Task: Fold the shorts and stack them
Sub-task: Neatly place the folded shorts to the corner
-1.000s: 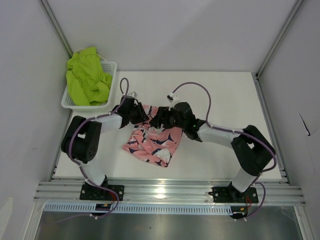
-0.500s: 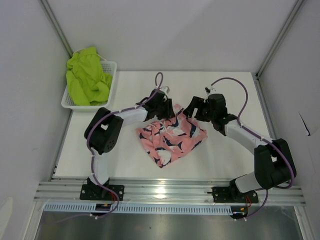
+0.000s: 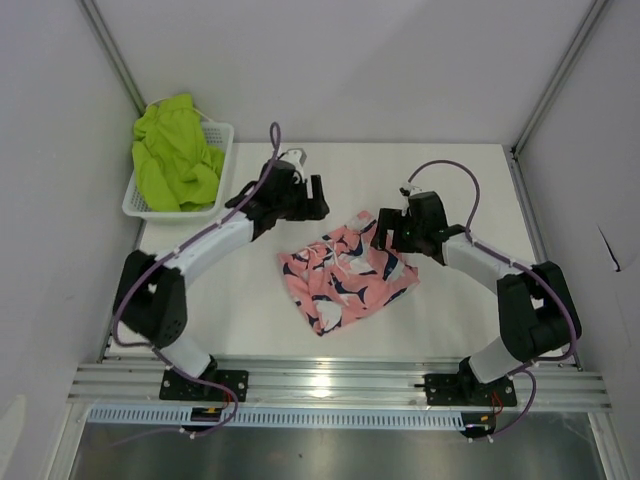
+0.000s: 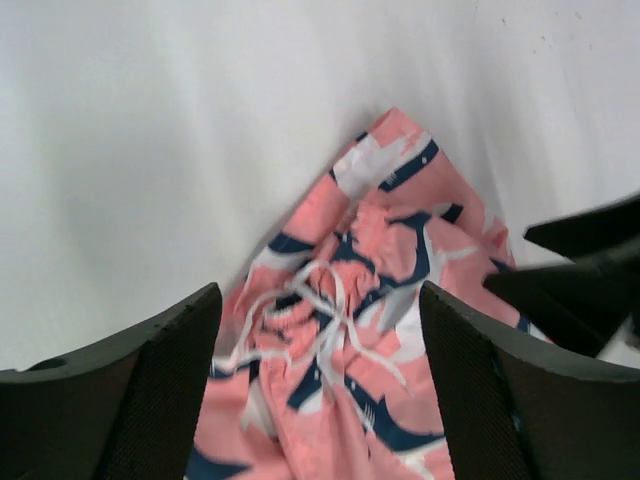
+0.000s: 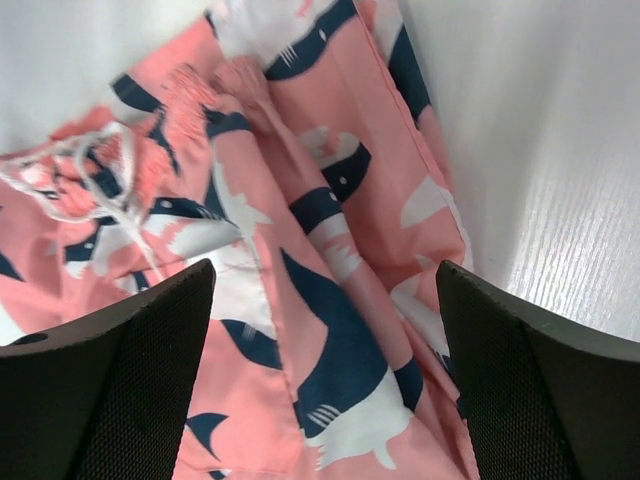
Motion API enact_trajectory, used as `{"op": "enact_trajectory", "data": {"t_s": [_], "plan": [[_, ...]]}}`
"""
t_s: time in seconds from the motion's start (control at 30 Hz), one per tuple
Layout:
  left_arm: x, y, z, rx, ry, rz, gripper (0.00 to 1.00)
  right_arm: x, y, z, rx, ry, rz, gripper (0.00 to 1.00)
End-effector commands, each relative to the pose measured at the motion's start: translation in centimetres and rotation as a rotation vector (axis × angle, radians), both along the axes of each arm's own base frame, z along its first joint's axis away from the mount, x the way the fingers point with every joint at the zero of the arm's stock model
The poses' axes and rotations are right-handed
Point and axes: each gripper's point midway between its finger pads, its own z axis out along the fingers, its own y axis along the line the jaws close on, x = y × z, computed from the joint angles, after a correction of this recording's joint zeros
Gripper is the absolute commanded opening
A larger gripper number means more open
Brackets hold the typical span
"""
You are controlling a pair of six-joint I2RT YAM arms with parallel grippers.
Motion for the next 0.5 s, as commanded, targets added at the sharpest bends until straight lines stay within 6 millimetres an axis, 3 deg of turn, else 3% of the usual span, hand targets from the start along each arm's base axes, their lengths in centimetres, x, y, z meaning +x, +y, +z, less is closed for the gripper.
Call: {"op": "enact_trajectory", "data": {"t_s": [0.0,0.03,0.07,0.13,0.17,0.27,0.4,0.47], "plan": [[-4.3,2.7,-0.5,0.024,0.039,0.047,0.84,1.0,-0.5,-0.9,-0.054,-0.001,0.007,0.91],[-4.9,2.9,-0.5,0.000,0.043,0.063,0.87,1.1,-0.6,-1.3,-0.060,0.006,0.007,0.91],[-6.7,4.0,-3.5,0.022,0.098,0.074,0.88,1.2,-0.5,-2.0,-0.068,0.022,0.006,0.91],[-7.7,3.9,-2.5,-0.042,0.077,0.082,0.88,1.3,-0.4,-2.5,-0.069,0.032,0.012,0.89],[-9.4,4.6,-4.8,-0.031,0.127,0.082,0.88,1.3,-0.3,-2.8,-0.067,0.043,0.018,0.89],[-11.3,4.5,-4.8,-0.084,0.114,0.087,0.89,1.2,-0.3,-3.4,-0.074,0.056,0.018,0.86],[-14.1,4.2,-7.0,-0.084,0.145,0.076,0.89,0.9,-0.4,-3.6,-0.083,0.065,0.016,0.73],[-14.5,3.9,-7.9,-0.083,0.165,0.076,0.90,0.8,-0.4,-3.6,-0.087,0.061,0.009,0.67]]}}
